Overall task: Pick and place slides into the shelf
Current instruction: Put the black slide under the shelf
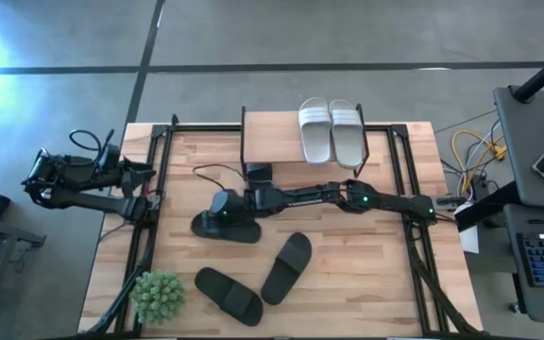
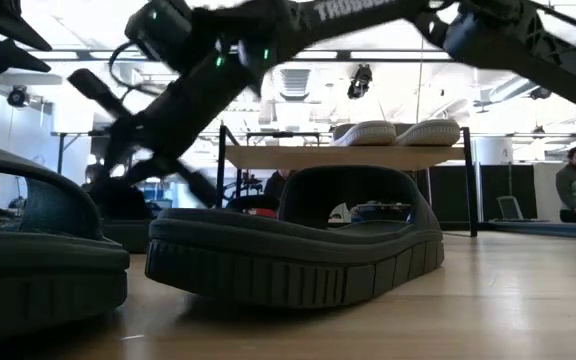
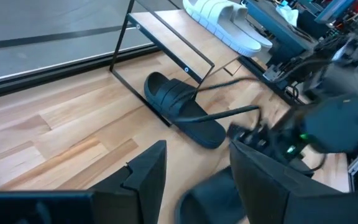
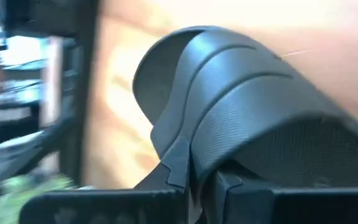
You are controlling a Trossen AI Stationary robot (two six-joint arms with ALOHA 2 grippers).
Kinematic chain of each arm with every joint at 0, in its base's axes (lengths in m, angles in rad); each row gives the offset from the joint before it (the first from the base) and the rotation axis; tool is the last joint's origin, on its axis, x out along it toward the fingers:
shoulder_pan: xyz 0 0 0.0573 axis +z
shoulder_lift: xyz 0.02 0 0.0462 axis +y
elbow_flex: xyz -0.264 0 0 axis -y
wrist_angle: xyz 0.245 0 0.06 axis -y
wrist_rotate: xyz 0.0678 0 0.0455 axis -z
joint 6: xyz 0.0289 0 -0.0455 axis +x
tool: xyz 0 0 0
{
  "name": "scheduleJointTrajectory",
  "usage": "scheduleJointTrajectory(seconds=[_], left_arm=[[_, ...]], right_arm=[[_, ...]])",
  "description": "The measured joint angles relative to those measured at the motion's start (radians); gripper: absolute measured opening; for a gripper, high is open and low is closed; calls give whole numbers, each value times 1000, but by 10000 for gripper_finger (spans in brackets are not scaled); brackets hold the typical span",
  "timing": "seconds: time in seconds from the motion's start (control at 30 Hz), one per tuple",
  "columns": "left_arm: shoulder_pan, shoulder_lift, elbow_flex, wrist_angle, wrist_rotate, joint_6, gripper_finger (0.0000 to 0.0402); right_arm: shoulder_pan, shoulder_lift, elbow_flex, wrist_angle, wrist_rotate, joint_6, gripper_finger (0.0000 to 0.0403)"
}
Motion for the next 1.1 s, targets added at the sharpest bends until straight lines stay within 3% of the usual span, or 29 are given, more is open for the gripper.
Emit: scheduleJointTrajectory(seconds=[0.1,0.27,0.4,0.6,0.73,0.83,1.1], left_arm=[[0,0,0,0,0,0,162],[0,0,0,-2,-1,-1,162],[0,0,0,-2,-5,-2,162],[1,7,-6,-74,-52,3,162],[1,6,-24,-141,-108,9,162],[1,6,-31,-139,-134,78,162],[1,6,-31,-139,-129,215,162]], right_arm=[[21,-67,0,-194,123,11,12],[52,-165,-1,-465,194,107,13],[102,-228,-2,-614,247,206,13],[170,-299,-8,-772,453,422,13],[221,-306,-15,-816,580,707,13],[256,-291,-44,-817,733,993,13],[194,-273,-177,-530,911,1019,13]])
